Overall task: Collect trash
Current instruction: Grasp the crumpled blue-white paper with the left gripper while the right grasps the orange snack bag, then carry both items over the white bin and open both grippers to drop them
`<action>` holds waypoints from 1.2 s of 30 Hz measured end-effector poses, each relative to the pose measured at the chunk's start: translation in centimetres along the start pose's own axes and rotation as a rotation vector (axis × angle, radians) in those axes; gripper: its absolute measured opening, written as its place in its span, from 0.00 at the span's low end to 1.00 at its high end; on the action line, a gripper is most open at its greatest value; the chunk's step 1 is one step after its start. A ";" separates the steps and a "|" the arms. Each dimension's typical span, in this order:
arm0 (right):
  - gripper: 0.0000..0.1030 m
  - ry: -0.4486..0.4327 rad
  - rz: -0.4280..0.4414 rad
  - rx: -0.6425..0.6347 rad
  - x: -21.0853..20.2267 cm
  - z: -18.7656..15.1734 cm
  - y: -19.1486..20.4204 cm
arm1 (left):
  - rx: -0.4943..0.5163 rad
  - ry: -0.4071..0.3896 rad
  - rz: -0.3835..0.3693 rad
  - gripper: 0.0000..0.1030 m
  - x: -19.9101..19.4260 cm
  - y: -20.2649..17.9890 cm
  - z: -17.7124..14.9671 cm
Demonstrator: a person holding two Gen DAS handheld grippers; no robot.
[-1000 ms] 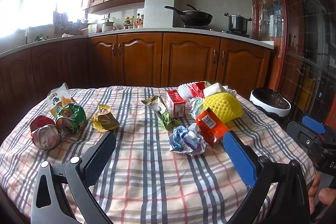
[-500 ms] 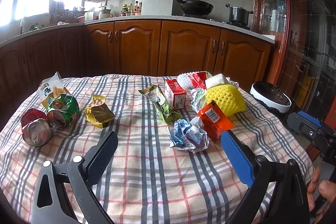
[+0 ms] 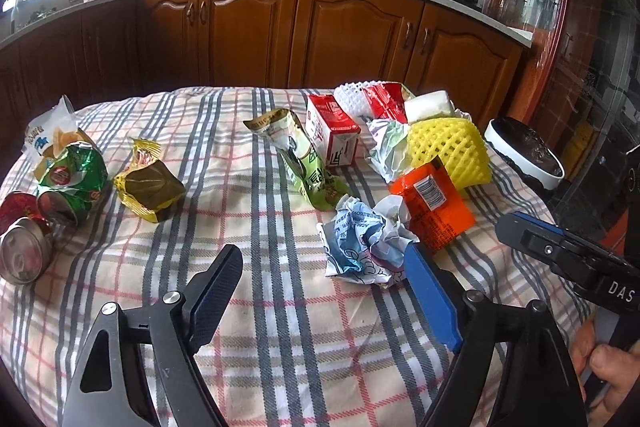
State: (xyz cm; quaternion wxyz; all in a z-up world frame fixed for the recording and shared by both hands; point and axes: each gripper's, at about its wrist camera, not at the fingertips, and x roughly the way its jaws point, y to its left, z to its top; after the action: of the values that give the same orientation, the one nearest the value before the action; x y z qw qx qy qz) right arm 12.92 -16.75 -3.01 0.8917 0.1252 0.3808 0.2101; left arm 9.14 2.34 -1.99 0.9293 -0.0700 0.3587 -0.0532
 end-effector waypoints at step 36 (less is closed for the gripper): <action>0.02 -0.055 0.181 0.142 -6.3 3.3 -4.0 | 0.142 -0.077 -0.289 0.15 -2.1 -4.5 4.8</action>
State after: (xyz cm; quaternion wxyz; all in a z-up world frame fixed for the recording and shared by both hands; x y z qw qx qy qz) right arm 12.57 -23.38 1.66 0.8682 0.2278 0.3571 0.2585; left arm 10.59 -1.32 3.72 0.9277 -0.0569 0.3042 -0.2088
